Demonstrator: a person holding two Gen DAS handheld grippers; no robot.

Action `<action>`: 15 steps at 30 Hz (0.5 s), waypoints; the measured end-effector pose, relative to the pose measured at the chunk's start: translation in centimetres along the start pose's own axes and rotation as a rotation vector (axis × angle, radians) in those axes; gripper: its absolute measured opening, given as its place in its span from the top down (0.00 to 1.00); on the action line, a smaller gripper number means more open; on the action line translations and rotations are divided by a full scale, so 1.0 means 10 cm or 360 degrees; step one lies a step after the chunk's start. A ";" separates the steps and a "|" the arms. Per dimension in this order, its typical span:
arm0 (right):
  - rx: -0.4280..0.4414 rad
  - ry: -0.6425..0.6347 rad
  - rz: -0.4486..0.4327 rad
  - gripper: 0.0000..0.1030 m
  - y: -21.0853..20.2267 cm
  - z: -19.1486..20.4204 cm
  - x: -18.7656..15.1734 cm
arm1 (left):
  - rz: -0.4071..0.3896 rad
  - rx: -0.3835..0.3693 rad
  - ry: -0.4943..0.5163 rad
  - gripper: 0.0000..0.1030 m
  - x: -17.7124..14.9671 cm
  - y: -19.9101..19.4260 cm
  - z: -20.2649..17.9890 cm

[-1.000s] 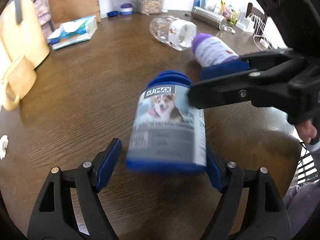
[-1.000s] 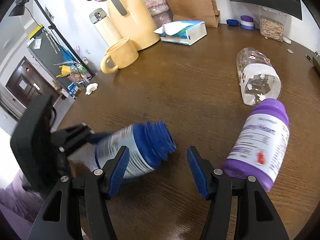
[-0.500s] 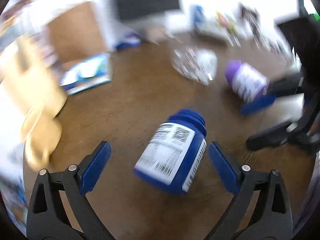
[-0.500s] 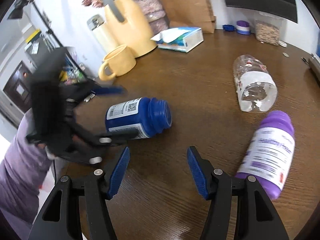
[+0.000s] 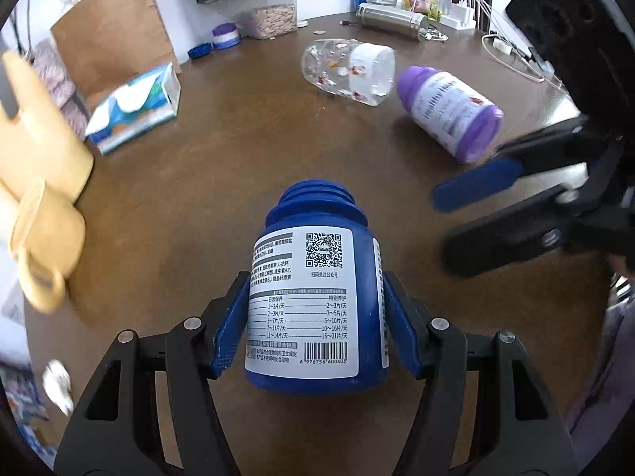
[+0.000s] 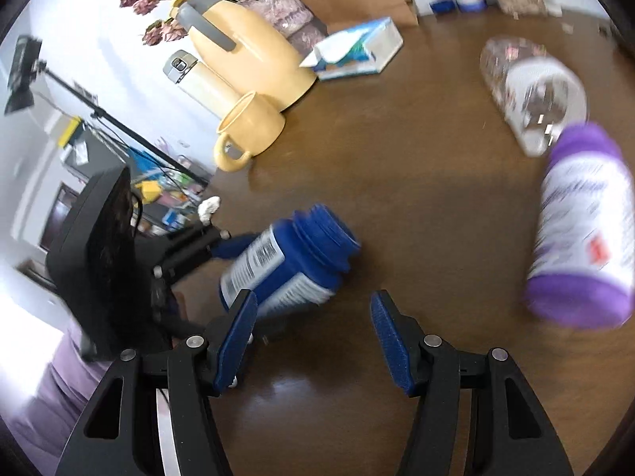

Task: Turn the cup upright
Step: 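Grasp the blue bottle with the right gripper while the left gripper releases it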

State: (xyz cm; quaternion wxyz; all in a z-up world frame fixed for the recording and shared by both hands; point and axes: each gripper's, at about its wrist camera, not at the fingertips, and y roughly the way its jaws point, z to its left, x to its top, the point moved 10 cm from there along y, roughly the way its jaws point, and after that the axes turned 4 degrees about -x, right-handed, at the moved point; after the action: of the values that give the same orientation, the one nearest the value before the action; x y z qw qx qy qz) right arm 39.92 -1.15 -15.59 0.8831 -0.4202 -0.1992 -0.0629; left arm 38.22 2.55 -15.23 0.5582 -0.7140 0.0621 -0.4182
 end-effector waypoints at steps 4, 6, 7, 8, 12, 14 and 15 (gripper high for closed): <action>0.0044 0.0119 0.0038 0.36 0.06 -0.02 -0.07 | -0.0032 -0.0018 -0.0053 0.42 -0.07 -0.05 -0.23; 0.0076 0.0174 0.0057 0.33 0.08 -0.07 -0.07 | -0.0057 -0.0039 -0.0098 0.42 -0.05 -0.06 -0.31; 0.0092 0.0215 0.0068 0.31 0.08 -0.09 -0.07 | -0.0075 -0.0041 -0.0119 0.42 -0.04 -0.07 -0.35; 0.0101 0.0238 0.0072 0.31 0.07 -0.12 -0.07 | -0.0092 -0.0040 -0.0132 0.42 -0.04 -0.07 -0.39; 0.0242 0.0364 0.0124 0.31 0.07 -0.18 -0.10 | -0.0182 -0.0088 -0.0222 0.42 -0.02 -0.13 -0.53; 0.0324 0.0433 0.0179 0.31 0.09 -0.21 -0.16 | -0.0260 -0.0205 -0.0315 0.42 0.02 -0.18 -0.60; 0.0343 0.0450 0.0193 0.32 0.10 -0.21 -0.18 | -0.0291 -0.0254 -0.0360 0.42 0.03 -0.19 -0.63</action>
State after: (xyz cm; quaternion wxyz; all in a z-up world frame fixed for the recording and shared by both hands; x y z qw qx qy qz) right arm 39.16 -2.29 -18.24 0.9444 -0.3213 -0.0529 -0.0463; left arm 33.52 -1.63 -13.31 0.4628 -0.8012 -0.0333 -0.3778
